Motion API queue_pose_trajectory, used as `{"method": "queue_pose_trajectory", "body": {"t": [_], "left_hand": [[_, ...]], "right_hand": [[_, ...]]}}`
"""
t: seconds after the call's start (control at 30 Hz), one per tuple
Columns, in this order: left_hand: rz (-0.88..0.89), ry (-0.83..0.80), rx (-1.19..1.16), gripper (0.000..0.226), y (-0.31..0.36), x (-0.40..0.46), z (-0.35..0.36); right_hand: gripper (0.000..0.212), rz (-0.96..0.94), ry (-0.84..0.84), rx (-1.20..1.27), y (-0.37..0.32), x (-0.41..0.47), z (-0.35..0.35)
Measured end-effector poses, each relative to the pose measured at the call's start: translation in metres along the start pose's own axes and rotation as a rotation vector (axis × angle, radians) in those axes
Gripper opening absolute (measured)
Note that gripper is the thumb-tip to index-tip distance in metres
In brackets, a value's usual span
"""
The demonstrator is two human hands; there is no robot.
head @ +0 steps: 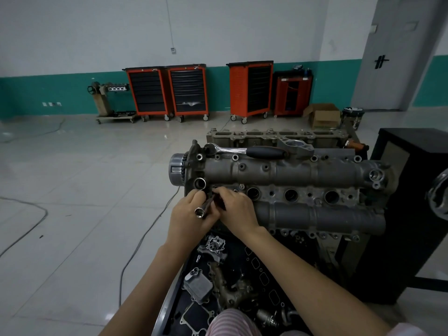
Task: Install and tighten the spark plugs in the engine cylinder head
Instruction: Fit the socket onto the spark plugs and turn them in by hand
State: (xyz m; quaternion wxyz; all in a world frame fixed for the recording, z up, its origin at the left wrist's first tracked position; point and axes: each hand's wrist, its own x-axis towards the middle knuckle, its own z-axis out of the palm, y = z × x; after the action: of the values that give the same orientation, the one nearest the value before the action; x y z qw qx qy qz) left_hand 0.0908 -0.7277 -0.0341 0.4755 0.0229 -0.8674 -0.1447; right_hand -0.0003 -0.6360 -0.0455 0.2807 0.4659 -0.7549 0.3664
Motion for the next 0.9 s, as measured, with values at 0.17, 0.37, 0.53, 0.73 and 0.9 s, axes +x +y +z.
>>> {"method": "queue_pose_trajectory", "body": {"t": [0.17, 0.37, 0.53, 0.73, 0.9], "left_hand": [[-0.069, -0.025, -0.019, 0.028, 0.005, 0.001, 0.0], [-0.094, 0.013, -0.032, 0.042, 0.005, 0.002, 0.002], [-0.095, 0.011, -0.049, 0.033, 0.003, -0.001, 0.003], [-0.071, -0.06, -0.089, 0.022, -0.004, -0.004, 0.001], [-0.04, -0.014, -0.036, 0.037, 0.0, -0.002, 0.0]], "right_hand": [[0.027, -0.035, -0.042, -0.071, 0.0, 0.0, 0.002], [0.024, 0.037, -0.063, -0.088, 0.005, 0.0, 0.008], [0.025, 0.061, -0.022, -0.044, 0.002, -0.001, 0.006], [0.039, -0.01, -0.079, -0.054, -0.001, 0.0, -0.003], [0.026, 0.024, 0.024, 0.013, -0.007, 0.0, -0.005]]}}
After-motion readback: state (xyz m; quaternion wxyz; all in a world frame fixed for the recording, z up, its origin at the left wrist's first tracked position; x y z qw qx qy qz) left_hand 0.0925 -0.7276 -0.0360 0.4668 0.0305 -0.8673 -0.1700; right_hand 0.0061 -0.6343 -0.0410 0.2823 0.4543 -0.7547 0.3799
